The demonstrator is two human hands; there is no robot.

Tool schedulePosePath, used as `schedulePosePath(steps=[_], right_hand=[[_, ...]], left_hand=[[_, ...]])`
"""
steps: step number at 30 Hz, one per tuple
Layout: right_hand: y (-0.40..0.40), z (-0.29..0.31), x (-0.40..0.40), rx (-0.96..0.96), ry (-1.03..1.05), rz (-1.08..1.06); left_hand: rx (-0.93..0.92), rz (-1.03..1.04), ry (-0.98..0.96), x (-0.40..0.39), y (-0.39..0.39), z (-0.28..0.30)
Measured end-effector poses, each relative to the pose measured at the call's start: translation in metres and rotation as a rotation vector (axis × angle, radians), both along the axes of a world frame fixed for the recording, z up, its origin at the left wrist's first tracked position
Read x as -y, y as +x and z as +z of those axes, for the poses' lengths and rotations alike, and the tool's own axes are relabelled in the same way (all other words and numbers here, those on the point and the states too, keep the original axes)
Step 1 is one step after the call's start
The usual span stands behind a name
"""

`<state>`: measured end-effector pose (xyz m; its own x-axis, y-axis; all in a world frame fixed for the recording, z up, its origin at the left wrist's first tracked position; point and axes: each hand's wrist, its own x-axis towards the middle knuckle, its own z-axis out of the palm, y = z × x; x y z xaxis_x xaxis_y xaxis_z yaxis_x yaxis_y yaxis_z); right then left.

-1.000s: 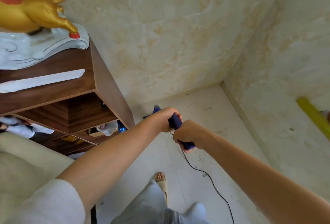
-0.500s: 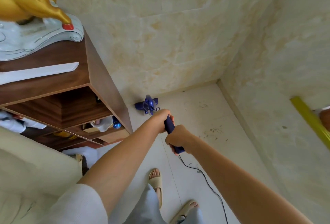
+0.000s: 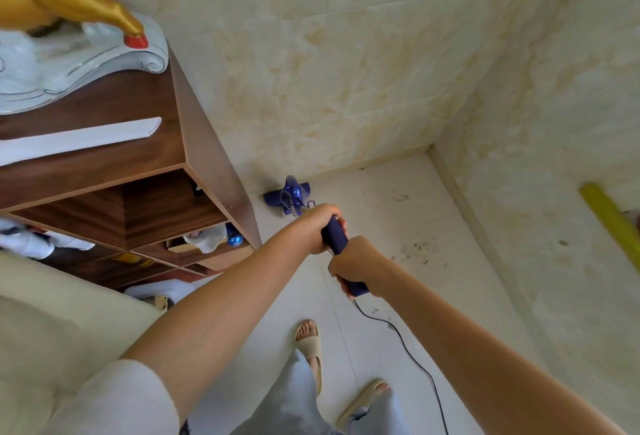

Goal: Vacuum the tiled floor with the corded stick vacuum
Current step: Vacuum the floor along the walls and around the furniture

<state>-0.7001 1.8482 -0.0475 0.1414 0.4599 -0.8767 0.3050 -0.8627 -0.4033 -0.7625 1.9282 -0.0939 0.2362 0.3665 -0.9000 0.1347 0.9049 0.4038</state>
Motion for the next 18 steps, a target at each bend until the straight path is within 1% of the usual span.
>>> schedulePosePath(steps=[2,4,6,11,15,18], right_hand=[[0.000,-0.003,0.005,0.015,0.005,0.009],[0.000,-0.007,0.016,0.031,0.012,0.019],[-0.002,-0.013,0.028,0.033,0.005,0.017],[-0.006,-0.021,0.053,0.017,0.021,0.004],[-0.014,-0.023,0.076,0.010,0.068,-0.012],[-0.014,-0.020,0.115,-0.021,0.063,-0.014]], left_hand=[[0.030,0.034,-0.025,0.003,-0.001,-0.003],[0.054,0.111,-0.100,0.012,-0.002,-0.007],[0.065,0.125,-0.132,0.024,-0.003,-0.010],[-0.042,-0.031,0.014,0.049,0.001,-0.006],[-0.111,-0.014,0.104,0.075,-0.002,-0.003],[-0.123,-0.009,0.096,0.115,-0.006,-0.002]])
